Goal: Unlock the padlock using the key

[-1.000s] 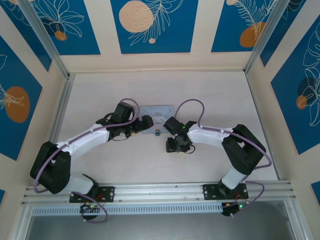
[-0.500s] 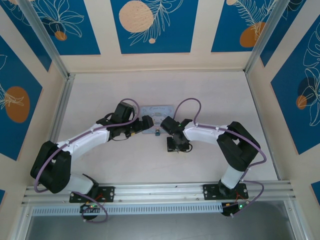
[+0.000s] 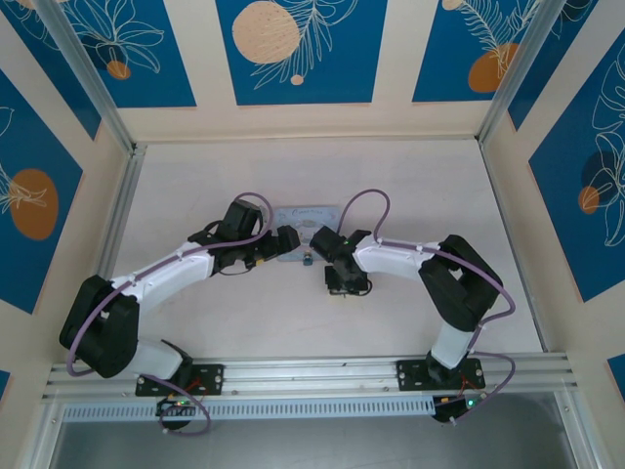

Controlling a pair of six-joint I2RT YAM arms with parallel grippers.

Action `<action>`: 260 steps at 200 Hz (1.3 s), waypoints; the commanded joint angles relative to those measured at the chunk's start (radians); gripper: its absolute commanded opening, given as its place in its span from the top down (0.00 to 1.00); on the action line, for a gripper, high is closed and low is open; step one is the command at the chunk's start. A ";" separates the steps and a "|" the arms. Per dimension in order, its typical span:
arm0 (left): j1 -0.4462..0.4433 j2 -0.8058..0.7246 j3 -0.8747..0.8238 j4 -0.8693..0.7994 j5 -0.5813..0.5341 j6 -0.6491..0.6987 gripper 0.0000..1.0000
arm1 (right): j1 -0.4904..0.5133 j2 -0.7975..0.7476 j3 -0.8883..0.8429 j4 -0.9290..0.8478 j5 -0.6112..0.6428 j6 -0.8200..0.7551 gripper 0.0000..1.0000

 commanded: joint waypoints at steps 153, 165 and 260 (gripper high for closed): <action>-0.016 0.029 0.113 -0.017 0.218 0.019 0.01 | -0.061 -0.462 -0.230 0.296 -0.269 0.077 1.00; -0.016 0.029 0.118 0.003 0.258 -0.005 0.01 | -0.081 -0.495 -0.261 0.378 -0.338 0.066 1.00; -0.016 -0.030 -0.036 0.340 0.323 -0.173 0.01 | -0.393 -0.659 -0.520 0.906 -0.956 0.112 1.00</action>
